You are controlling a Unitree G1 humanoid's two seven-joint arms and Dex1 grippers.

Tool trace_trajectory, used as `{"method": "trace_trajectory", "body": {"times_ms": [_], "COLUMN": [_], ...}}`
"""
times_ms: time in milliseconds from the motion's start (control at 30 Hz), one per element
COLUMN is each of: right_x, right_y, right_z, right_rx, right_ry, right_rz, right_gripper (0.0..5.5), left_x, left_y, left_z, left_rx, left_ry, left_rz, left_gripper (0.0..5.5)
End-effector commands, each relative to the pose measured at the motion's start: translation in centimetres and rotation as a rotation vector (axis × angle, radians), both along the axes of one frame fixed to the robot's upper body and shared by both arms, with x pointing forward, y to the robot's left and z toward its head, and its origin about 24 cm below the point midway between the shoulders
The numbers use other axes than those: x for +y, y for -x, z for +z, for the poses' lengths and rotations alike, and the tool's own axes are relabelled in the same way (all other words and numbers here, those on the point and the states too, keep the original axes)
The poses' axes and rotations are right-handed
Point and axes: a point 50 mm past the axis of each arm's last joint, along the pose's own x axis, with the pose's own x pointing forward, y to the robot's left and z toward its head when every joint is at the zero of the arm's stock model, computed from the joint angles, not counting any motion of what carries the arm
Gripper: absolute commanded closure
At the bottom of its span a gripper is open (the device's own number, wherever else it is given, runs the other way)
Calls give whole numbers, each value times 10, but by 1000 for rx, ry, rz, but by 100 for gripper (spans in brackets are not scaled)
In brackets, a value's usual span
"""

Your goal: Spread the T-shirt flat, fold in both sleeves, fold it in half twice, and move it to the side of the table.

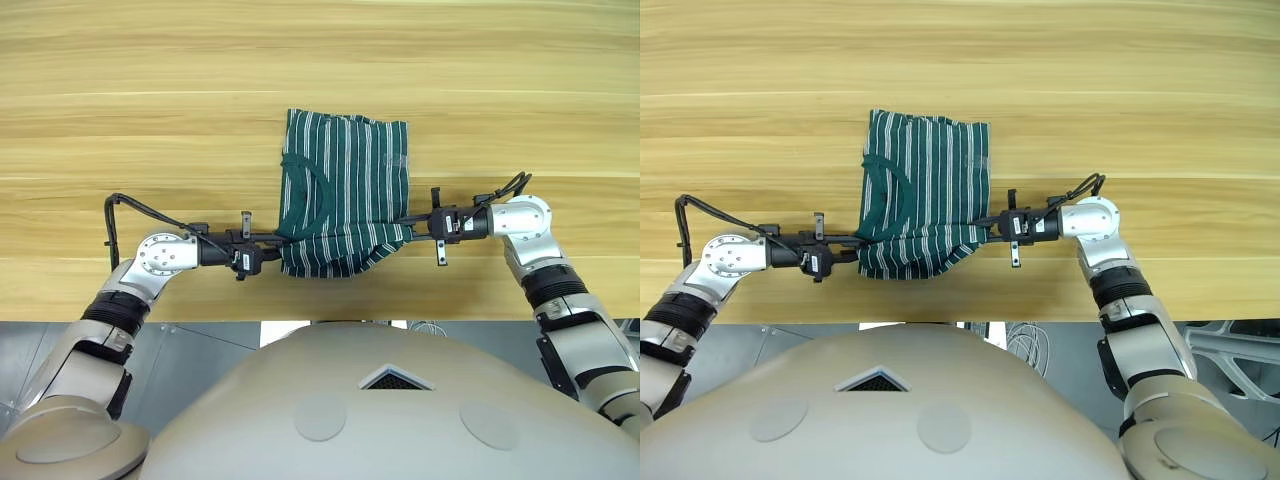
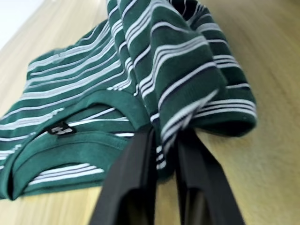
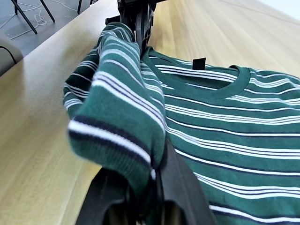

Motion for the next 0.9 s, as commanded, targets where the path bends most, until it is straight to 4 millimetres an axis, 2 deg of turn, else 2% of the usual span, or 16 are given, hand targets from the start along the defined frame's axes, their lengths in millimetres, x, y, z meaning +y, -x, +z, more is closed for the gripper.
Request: {"method": "trace_trajectory", "body": {"times_ms": [33, 167, 300, 433, 533, 667, 800, 900], "right_x": [-10, -13, -12, -15, -15, -10, -11, -10], "right_y": [-6, -1, -1, -3, -19, -49, -68, -81], "right_z": [8, 18, 30, 43, 52, 59, 57, 47], "right_rx": [37, 55, 98, 179, 224, 284, 376, 445], "right_ry": [-7, -14, -74, -127, -140, -151, -156, -115], "right_rz": [11, 71, 95, 88, 56, 16, -41, -92], "right_gripper": [522, 522, 522, 522, 522, 524, 524, 524], "left_x": [1, -14, -24, -25, -22, -21, -19, -22], "left_y": [2, 2, 7, 5, -14, -53, -78, -93], "left_z": [14, 35, 33, 46, 41, 54, 40, 33], "left_rx": [57, 79, 139, 248, 324, 378, 462, 493], "left_ry": [62, 156, 176, 257, 242, 312, 289, 301], "left_rz": [16, 3, -14, 8, 81, 159, 269, 332], "left_gripper": [550, 550, 550, 550, 550, 550, 550, 550]}}
